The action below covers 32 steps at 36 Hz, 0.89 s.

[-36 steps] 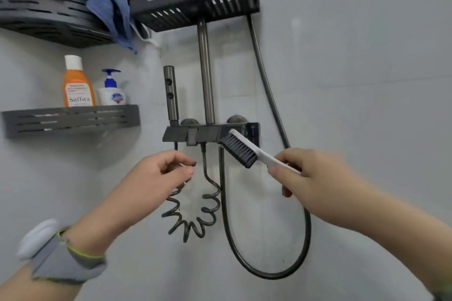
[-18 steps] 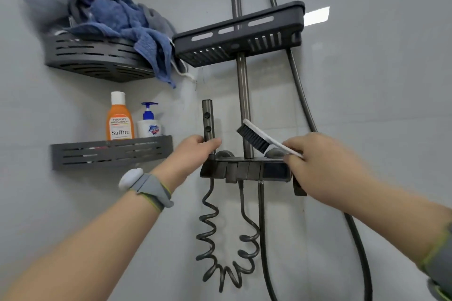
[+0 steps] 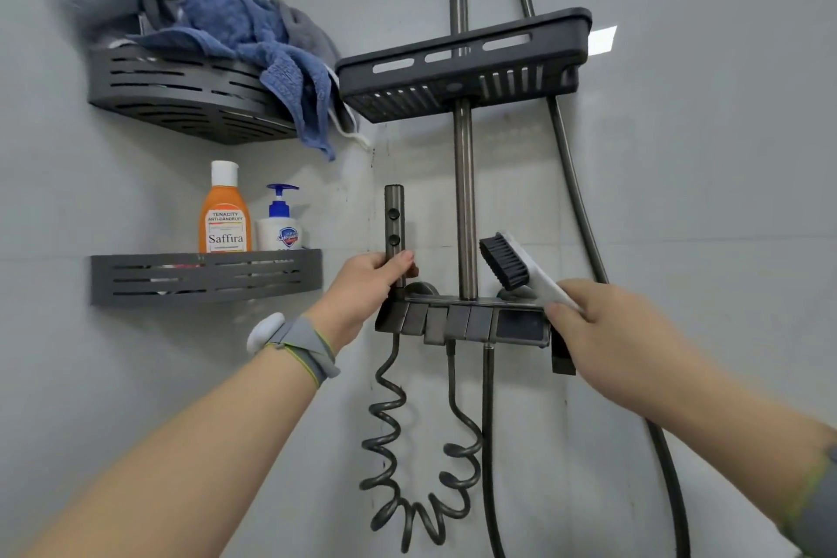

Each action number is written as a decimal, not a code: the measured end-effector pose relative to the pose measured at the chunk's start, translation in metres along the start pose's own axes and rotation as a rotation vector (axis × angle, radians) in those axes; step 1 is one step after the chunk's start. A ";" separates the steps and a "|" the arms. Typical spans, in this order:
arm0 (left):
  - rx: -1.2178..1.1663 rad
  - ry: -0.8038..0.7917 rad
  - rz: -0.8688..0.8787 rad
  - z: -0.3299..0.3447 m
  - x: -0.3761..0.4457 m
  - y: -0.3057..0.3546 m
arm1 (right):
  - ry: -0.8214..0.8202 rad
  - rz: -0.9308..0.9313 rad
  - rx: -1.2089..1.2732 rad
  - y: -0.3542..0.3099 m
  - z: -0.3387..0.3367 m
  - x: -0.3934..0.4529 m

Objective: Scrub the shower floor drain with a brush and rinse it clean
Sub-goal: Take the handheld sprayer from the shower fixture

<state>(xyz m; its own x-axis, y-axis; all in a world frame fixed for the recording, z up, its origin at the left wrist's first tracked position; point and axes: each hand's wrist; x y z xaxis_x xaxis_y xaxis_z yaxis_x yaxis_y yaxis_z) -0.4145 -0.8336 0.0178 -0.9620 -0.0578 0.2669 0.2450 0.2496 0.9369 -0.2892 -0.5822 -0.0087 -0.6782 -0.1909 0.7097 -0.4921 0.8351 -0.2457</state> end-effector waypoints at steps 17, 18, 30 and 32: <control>-0.074 0.164 0.144 -0.032 0.004 0.057 | 0.023 0.041 0.037 -0.005 -0.001 -0.003; -0.047 0.170 0.147 -0.034 0.000 0.055 | 0.034 0.040 0.055 -0.007 -0.002 -0.004; -0.183 -0.132 0.262 0.030 -0.123 0.054 | 0.174 0.116 0.174 -0.009 -0.023 -0.042; -0.186 -0.228 0.265 0.054 -0.136 0.060 | 0.183 0.145 0.164 -0.004 -0.034 -0.054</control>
<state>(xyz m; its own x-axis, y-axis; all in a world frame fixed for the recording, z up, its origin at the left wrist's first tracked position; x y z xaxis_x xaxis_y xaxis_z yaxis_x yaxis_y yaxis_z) -0.2752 -0.7581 0.0251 -0.8596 0.2061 0.4675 0.4859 0.0470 0.8728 -0.2319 -0.5579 -0.0236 -0.6453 0.0334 0.7632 -0.4892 0.7493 -0.4464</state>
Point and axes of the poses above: each hand's wrist, its own x-axis towards the middle knuckle, its own z-axis out of the palm, y = z × x, and after that the axes turned 15 degrees about -z, right-handed
